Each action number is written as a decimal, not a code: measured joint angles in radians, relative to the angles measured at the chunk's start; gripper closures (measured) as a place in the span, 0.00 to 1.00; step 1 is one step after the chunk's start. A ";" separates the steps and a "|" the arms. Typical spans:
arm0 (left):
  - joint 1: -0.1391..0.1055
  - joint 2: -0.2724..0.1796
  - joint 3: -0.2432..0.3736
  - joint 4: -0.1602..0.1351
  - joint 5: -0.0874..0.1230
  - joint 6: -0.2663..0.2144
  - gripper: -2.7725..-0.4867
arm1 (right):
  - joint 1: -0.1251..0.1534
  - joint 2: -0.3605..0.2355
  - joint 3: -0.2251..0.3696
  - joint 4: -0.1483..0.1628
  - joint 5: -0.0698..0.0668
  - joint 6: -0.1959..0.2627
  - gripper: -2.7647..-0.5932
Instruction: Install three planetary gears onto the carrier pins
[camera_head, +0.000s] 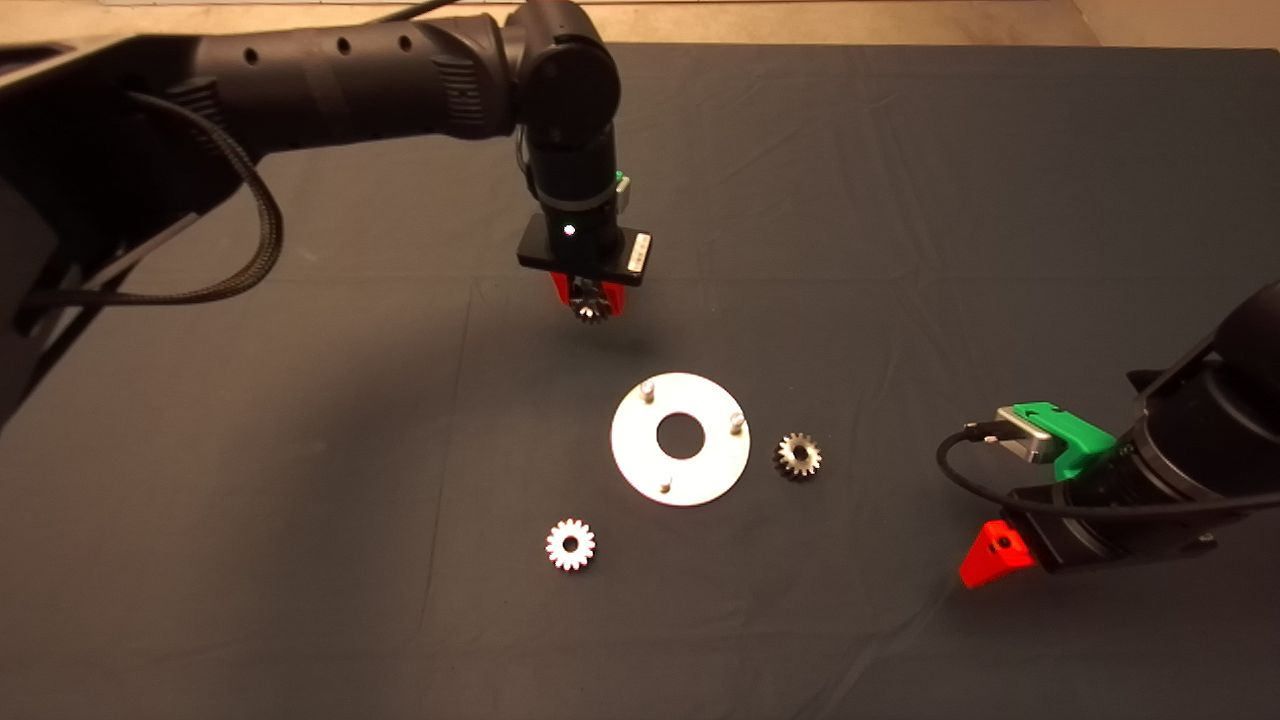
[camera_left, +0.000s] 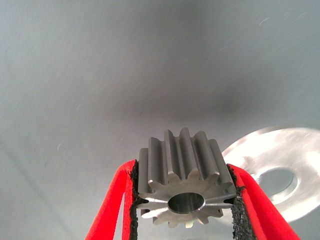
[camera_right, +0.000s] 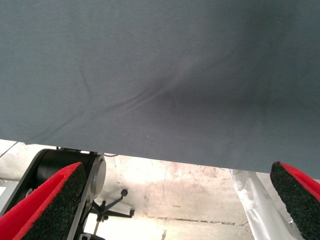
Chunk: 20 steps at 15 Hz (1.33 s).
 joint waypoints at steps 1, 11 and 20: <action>0.000 -0.007 0.000 -0.009 0.007 -0.001 0.81 | 0.000 0.000 0.001 0.000 0.000 0.000 0.00; 0.000 -0.010 0.123 -0.054 0.033 -0.125 0.82 | 0.000 0.000 0.006 0.000 0.001 0.000 0.00; 0.000 0.015 0.146 -0.054 0.034 -0.157 0.82 | 0.000 0.000 0.008 0.000 0.001 0.000 0.00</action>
